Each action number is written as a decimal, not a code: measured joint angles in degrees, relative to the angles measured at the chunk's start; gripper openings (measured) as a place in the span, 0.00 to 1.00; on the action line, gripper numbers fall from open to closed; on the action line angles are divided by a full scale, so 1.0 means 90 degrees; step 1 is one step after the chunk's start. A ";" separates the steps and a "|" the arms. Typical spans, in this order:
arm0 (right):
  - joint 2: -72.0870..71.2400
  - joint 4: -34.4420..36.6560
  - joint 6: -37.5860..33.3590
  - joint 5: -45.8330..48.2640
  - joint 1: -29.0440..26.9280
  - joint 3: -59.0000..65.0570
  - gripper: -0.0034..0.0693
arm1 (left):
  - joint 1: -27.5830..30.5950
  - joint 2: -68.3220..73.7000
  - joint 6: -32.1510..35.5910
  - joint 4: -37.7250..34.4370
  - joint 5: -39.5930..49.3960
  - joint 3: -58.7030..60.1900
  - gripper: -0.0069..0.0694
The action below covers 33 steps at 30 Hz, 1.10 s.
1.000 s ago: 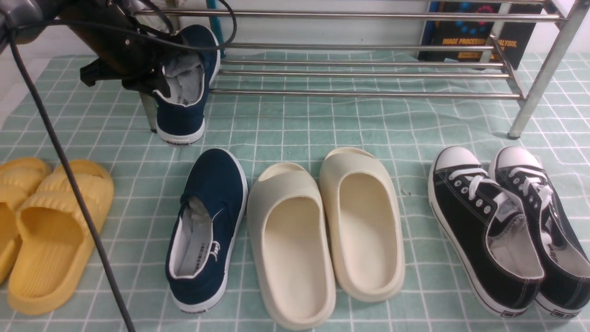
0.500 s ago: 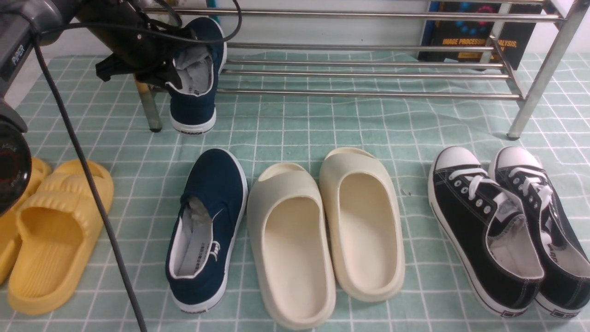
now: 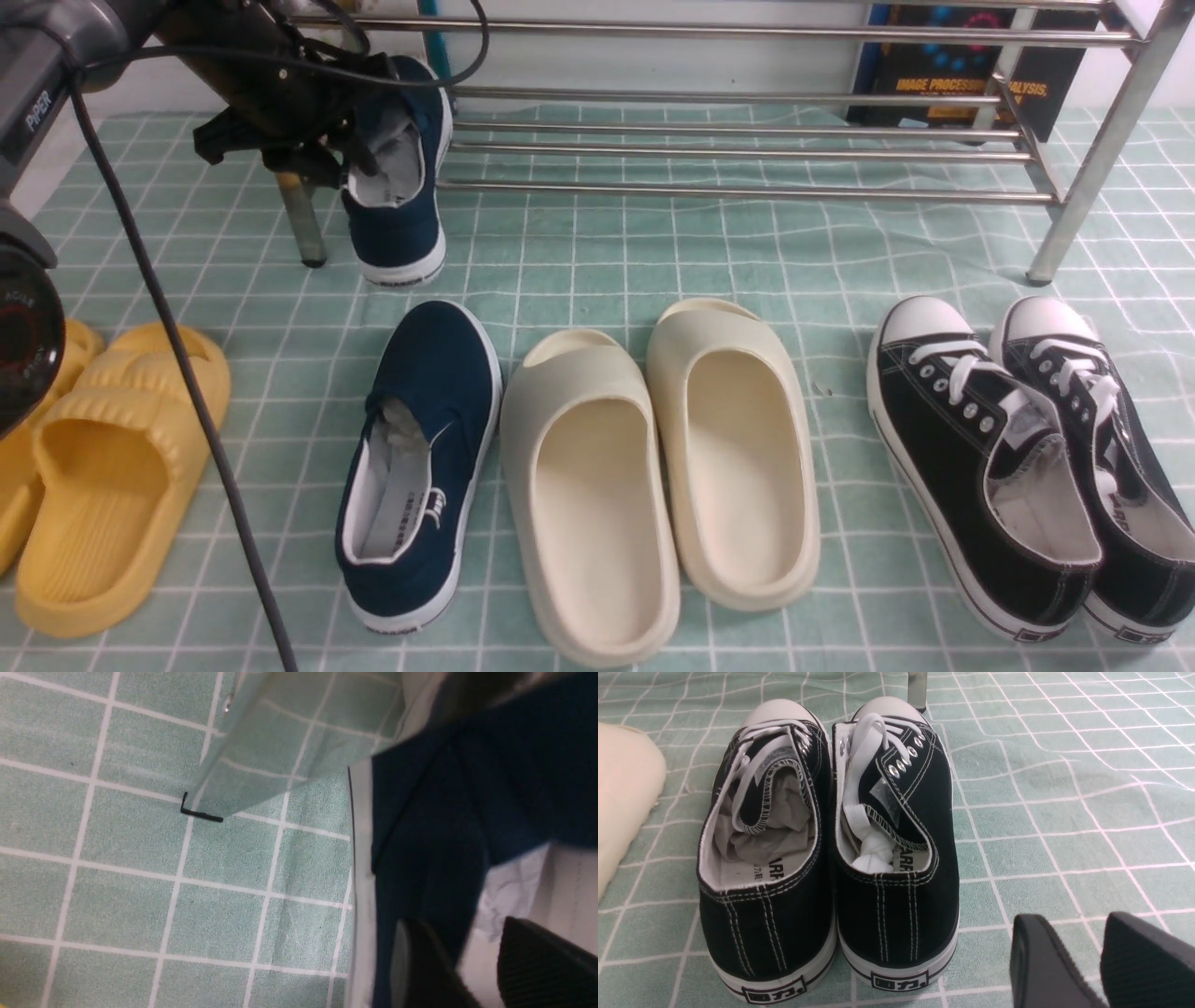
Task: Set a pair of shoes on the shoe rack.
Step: Use the left arm to put a shoe into the shoe rack
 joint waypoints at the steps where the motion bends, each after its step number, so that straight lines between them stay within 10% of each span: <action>1: 0.0000 0.0000 0.0000 0.0000 0.0000 0.0000 0.38 | 0.0000 -0.0013 0.0000 0.0000 0.0000 0.0000 0.48; 9: 0.0000 0.0000 0.0000 0.0000 0.0000 0.0000 0.38 | -0.0018 -0.0320 0.0145 0.0456 -0.0261 -0.0057 0.45; 20: 0.0000 0.0000 0.0000 0.0000 0.0000 0.0000 0.38 | 0.0022 -0.1024 0.0184 0.1148 0.0011 -0.0107 0.08; 33: 0.0000 0.0000 0.0006 0.0000 0.0000 0.0000 0.38 | -0.0472 -0.2821 0.0475 0.1224 0.0268 0.2683 0.07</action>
